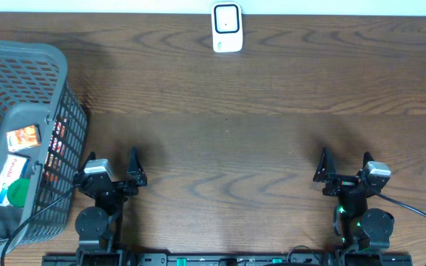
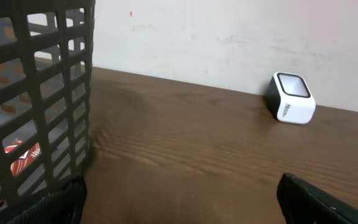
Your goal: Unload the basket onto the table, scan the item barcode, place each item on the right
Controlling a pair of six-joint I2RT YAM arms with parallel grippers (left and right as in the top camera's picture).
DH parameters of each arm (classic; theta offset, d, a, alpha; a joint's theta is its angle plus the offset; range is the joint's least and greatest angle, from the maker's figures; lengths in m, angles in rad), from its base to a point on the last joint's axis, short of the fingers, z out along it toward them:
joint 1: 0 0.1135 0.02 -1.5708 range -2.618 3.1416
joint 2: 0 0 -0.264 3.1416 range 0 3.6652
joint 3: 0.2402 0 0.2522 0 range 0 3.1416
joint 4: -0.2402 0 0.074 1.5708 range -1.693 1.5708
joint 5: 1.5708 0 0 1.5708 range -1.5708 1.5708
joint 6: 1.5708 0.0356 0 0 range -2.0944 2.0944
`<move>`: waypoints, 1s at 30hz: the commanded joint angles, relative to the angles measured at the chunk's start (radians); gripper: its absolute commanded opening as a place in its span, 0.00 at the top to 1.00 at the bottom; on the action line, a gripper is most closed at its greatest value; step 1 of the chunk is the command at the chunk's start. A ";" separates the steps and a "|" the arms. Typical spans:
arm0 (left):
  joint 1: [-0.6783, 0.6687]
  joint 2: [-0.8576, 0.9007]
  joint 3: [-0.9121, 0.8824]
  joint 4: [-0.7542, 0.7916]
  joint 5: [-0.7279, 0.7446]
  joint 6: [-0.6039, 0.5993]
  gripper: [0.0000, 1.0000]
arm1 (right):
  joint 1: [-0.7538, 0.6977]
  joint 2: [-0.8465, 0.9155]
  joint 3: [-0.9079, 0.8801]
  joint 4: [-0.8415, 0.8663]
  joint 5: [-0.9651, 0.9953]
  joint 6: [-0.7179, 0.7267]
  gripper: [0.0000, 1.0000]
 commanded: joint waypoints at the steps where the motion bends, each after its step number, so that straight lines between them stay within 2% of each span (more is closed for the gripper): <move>1: -0.001 -0.001 -0.011 -0.028 -0.020 0.016 0.02 | -0.005 -0.001 -0.001 -0.004 0.009 0.011 0.01; 13: -0.001 -0.001 -0.010 -0.039 0.024 0.009 0.02 | -0.005 -0.001 -0.001 -0.004 0.009 0.011 0.01; 18: 0.000 0.000 -0.010 -0.029 0.158 0.011 0.02 | -0.005 -0.001 -0.001 -0.004 0.009 0.011 0.01; 21: 0.000 0.008 -0.010 -0.033 0.188 0.019 0.02 | -0.005 -0.001 -0.001 -0.004 0.009 0.011 0.01; 25: 0.000 0.032 -0.005 -0.020 0.341 0.078 0.02 | -0.005 -0.001 -0.001 -0.004 0.009 0.011 0.01; 30: -0.001 0.079 0.044 -0.021 0.422 0.077 0.02 | -0.005 -0.001 -0.001 -0.004 0.009 0.011 0.01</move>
